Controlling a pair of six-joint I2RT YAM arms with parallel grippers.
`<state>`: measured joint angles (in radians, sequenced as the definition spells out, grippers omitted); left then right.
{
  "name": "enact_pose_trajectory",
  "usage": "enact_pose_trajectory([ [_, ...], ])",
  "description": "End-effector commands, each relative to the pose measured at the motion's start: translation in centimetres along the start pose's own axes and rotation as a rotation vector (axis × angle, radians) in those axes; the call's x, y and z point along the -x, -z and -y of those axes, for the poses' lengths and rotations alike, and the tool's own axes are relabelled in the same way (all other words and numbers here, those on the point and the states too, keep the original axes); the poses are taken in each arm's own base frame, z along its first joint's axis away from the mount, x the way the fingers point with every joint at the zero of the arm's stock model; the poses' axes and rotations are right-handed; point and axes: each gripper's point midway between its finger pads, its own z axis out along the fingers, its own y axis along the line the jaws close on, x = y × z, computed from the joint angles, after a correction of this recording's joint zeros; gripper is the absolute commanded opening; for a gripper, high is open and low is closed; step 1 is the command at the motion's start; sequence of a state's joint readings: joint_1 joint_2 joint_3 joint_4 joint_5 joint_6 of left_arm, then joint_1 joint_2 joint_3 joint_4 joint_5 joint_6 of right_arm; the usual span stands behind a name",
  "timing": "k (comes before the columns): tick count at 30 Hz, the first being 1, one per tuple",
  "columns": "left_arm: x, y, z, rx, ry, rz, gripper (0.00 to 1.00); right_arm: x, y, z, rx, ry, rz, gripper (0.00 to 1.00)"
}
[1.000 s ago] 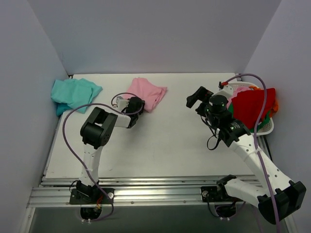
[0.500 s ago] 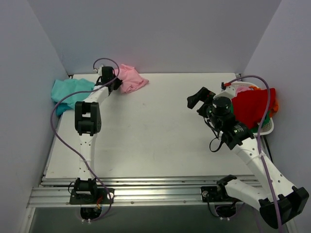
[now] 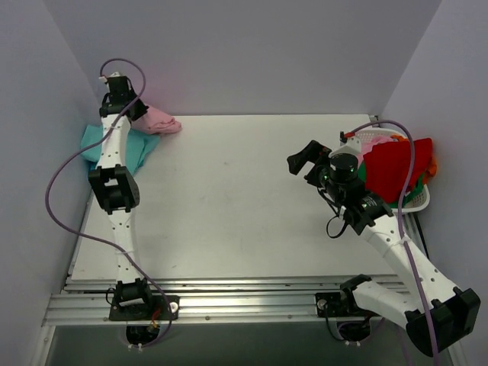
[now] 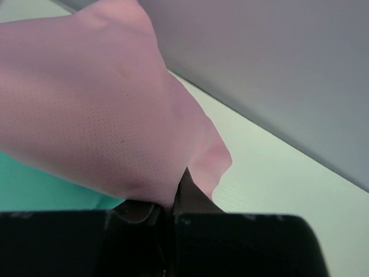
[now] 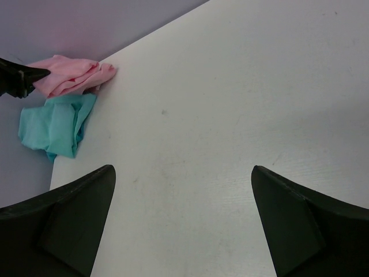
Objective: Fold and stack the t-shirts
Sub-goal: Put the neatly folded tshirt into the corner of the board with the left arm
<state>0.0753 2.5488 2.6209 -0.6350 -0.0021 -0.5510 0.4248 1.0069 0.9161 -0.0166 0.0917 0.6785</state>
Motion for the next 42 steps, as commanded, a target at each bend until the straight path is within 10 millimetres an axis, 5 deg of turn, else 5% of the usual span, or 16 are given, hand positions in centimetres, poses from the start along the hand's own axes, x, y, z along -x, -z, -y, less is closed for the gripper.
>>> enact_pose_trajectory([
  [1, 3.6, 3.4, -5.9, 0.109, 0.0, -0.005, 0.02, -0.1, -0.6, -1.1, 0.062, -0.006, -0.005, 1.0],
  [5, 4.3, 5.5, -10.0, 0.219, 0.04, -0.004, 0.02, -0.7, -1.2, -1.3, 0.077, -0.006, -0.026, 1.0],
  [8, 5.3, 7.7, -10.7, 0.226, 0.081, 0.025, 0.02, -1.6, -1.7, -1.7, 0.103, 0.001, -0.071, 1.0],
  [10, 3.9, 8.1, -12.3, 0.259, 0.121, -0.007, 0.02, -2.2, -2.0, -1.8, 0.108, 0.001, -0.091, 1.0],
  [15, 4.4, 11.2, -16.4, 0.33, 0.227, 0.032, 0.03, -3.5, -2.8, -1.9, 0.128, -0.013, -0.129, 1.0],
  [24, 2.2, 11.8, -21.4, 0.499, 0.313, 0.018, 0.06, -4.5, -3.3, -1.4, 0.124, -0.013, -0.151, 0.99],
  [27, 1.3, 10.3, -23.1, 0.51, 0.35, -0.025, 0.23, -4.7, -3.5, -1.3, 0.12, -0.012, -0.155, 1.0],
  [29, -0.7, 9.2, -24.9, 0.549, 0.408, -0.093, 0.59, -4.7, -3.6, -1.3, 0.118, -0.012, -0.157, 0.99],
  [32, -1.9, 7.8, -25.7, 0.529, 0.476, -0.129, 0.75, -5.0, -3.9, -1.0, 0.106, -0.009, -0.162, 0.99],
  [37, -2.7, 8.0, -26.8, 0.547, 0.501, -0.1, 0.81, -5.1, -4.1, -0.8, 0.096, -0.007, -0.161, 1.0],
  [42, 0.5, 10.1, -25.0, 0.481, 0.523, -0.011, 0.82, -5.0, -4.0, -0.7, 0.096, -0.009, -0.159, 0.99],
])
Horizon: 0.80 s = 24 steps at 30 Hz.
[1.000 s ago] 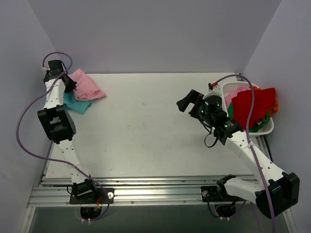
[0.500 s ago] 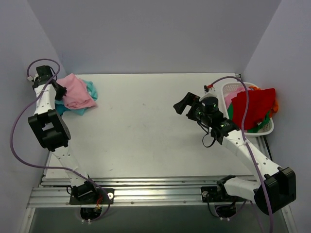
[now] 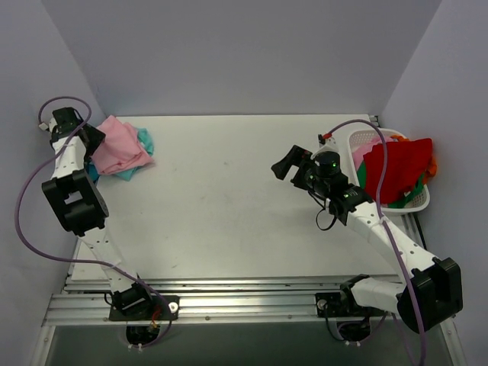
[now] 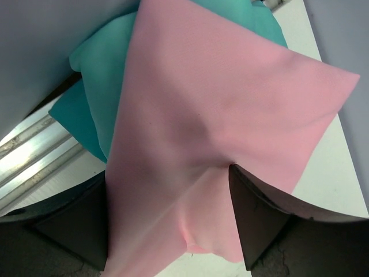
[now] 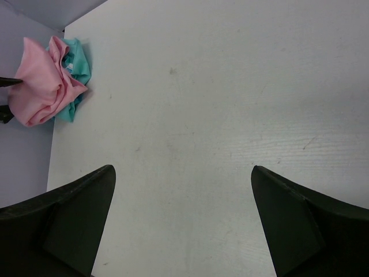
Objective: Fold and stack the t-shirts
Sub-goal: Put the neatly folded tshirt into the corner of the board with the left arm
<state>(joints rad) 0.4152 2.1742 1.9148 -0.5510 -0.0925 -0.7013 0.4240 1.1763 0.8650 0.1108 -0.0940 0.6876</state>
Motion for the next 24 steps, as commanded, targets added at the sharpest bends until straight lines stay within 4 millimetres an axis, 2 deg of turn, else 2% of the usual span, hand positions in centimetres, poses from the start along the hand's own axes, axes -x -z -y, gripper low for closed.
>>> enact_pose_trajectory([
  [1, 0.8, 1.9, -2.1, 0.028, 0.165, -0.034, 0.82, 0.8, 0.0, -0.4, 0.016, -0.005, 0.034, 0.99],
  [4, 2.4, 5.2, 0.2, -0.054, 0.155, 0.014, 0.81, 0.9, 0.1, -0.3, 0.014, -0.005, 0.036, 0.99],
  [5, 3.7, 7.6, 1.8, -0.12, 0.149, 0.055, 0.82, 1.0, 0.1, -0.3, 0.015, -0.005, 0.039, 0.99],
  [7, 4.3, 10.5, 3.6, -0.174, 0.114, 0.098, 0.82, 1.0, 0.2, -0.3, 0.01, -0.003, 0.043, 0.99],
  [8, 5.7, 13.6, 4.4, -0.198, 0.109, 0.159, 0.82, 1.1, 0.3, -0.2, 0.007, -0.002, 0.046, 0.99],
  [9, 6.4, 15.3, 4.9, -0.208, 0.085, 0.199, 0.82, 1.2, 0.4, 0.0, -0.002, -0.001, 0.054, 1.0],
  [10, 7.0, 19.1, 6.0, -0.24, 0.064, 0.253, 0.82, 1.3, 0.4, 0.1, -0.007, -0.001, 0.058, 0.99],
  [11, 8.0, 21.0, 5.8, -0.222, 0.037, 0.32, 0.82, 1.4, 0.4, 0.2, -0.012, 0.0, 0.062, 0.99],
  [13, 8.0, 24.1, 6.1, -0.227, 0.005, 0.375, 0.82, 1.5, 0.4, 0.2, -0.02, 0.002, 0.067, 1.0],
  [14, 7.7, 27.0, 6.7, -0.254, -0.019, 0.41, 0.95, 1.5, 0.4, 0.3, -0.024, 0.007, 0.067, 1.0],
  [15, 7.7, 28.0, 6.2, -0.229, -0.021, 0.439, 0.97, 1.6, 0.4, 0.4, -0.027, 0.007, 0.069, 0.99],
  [16, 6.8, 28.2, 5.6, -0.211, -0.032, 0.43, 0.97, 1.6, 0.3, 0.5, -0.036, 0.007, 0.07, 0.99],
  [17, 6.1, 30.0, 5.5, -0.234, -0.035, 0.439, 0.97, 1.7, 0.3, 0.6, -0.041, 0.008, 0.073, 0.99],
  [18, 5.2, 30.3, 5.3, -0.244, -0.041, 0.425, 0.97, 1.7, 0.3, 0.6, -0.044, 0.013, 0.075, 1.0],
  [19, 3.0, 29.0, 4.3, -0.225, -0.062, 0.379, 0.97, 1.9, 0.3, 0.8, -0.054, 0.017, 0.081, 1.0],
  [20, 2.2, 30.4, 4.4, -0.265, -0.072, 0.391, 0.97, 1.9, 0.4, 0.7, -0.054, 0.018, 0.083, 1.0],
  [21, -0.2, 30.6, 5.2, -0.301, -0.116, 0.358, 0.97, 2.2, 0.5, 1.0, -0.069, 0.019, 0.096, 1.0],
  [23, -4.2, 30.6, 5.1, -0.349, -0.197, 0.331, 1.0, 2.7, 1.0, 1.0, -0.087, 0.029, 0.12, 1.0],
  [24, -8.0, 31.4, 6.7, -0.425, -0.275, 0.286, 0.94, 2.9, 1.4, 0.9, -0.092, 0.032, 0.129, 1.0],
])
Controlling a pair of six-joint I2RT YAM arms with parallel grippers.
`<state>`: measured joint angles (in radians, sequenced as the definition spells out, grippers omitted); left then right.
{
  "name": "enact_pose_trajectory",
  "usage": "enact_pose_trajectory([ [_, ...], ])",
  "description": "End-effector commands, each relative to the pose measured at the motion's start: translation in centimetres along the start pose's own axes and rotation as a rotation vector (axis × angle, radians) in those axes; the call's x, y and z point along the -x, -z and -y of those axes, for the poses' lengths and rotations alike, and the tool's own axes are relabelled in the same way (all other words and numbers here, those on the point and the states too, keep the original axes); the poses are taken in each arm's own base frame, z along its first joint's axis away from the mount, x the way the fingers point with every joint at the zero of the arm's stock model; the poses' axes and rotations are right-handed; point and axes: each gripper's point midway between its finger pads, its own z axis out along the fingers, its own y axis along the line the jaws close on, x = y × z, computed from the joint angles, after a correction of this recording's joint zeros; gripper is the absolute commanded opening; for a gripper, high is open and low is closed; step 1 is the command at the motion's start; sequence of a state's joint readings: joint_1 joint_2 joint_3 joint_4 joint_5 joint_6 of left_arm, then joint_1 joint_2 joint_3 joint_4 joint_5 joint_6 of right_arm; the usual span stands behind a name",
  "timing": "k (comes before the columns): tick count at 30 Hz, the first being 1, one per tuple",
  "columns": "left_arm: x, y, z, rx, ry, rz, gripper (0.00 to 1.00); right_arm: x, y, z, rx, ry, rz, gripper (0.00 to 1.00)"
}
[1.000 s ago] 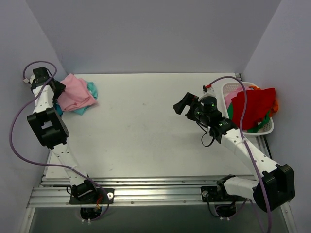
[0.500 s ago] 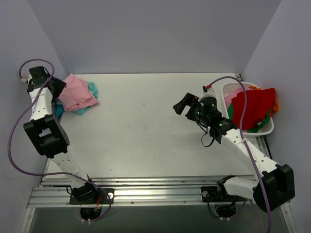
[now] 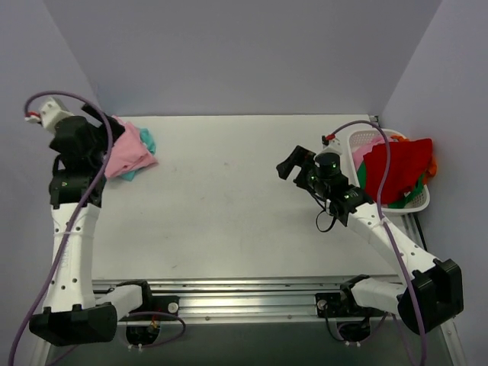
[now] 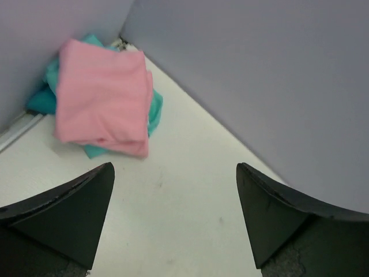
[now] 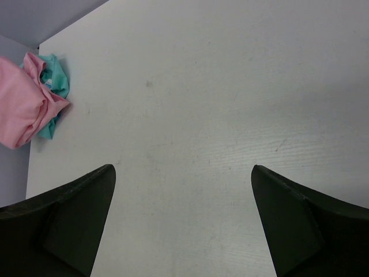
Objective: Fold and stack the t-shirts
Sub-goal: Put the neatly folded tshirt into the corner of the board with the left arm
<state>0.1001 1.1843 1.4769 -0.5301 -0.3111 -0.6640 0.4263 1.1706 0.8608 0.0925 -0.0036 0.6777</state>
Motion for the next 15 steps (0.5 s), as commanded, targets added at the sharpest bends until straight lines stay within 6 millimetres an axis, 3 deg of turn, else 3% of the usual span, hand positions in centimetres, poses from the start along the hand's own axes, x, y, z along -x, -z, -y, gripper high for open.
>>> enact_pose_trajectory([
  [1, -9.0, 1.1, 1.3, -0.079, -0.17, -0.139, 0.94, 2.6, 1.6, -0.5, -0.015, 0.02, 0.099, 1.0],
  [2, -11.8, 1.7, 0.4, -0.072, -0.206, -0.179, 0.94, 3.4, 2.4, -0.7, -0.011, 0.02, 0.133, 1.0],
  [3, -13.9, 3.2, 1.4, -0.124, -0.241, -0.208, 0.94, 3.4, 2.8, -1.0, -0.006, 0.023, 0.144, 1.0],
  [4, -13.6, 4.0, 0.8, -0.109, -0.243, -0.166, 0.94, 3.6, 3.2, -1.1, -0.005, 0.028, 0.155, 1.0],
  [6, -15.2, 4.7, -0.7, -0.088, -0.273, -0.181, 0.94, 4.2, 4.2, -1.3, -0.01, 0.035, 0.181, 1.0],
  [11, -13.7, 4.9, -4.3, 0.072, -0.36, -0.114, 0.94, 3.8, 4.8, -0.9, -0.043, 0.036, 0.184, 1.0],
  [15, -14.3, 4.5, -4.4, 0.091, -0.385, -0.136, 0.94, 2.8, 4.3, -0.7, -0.054, 0.038, 0.161, 1.0],
])
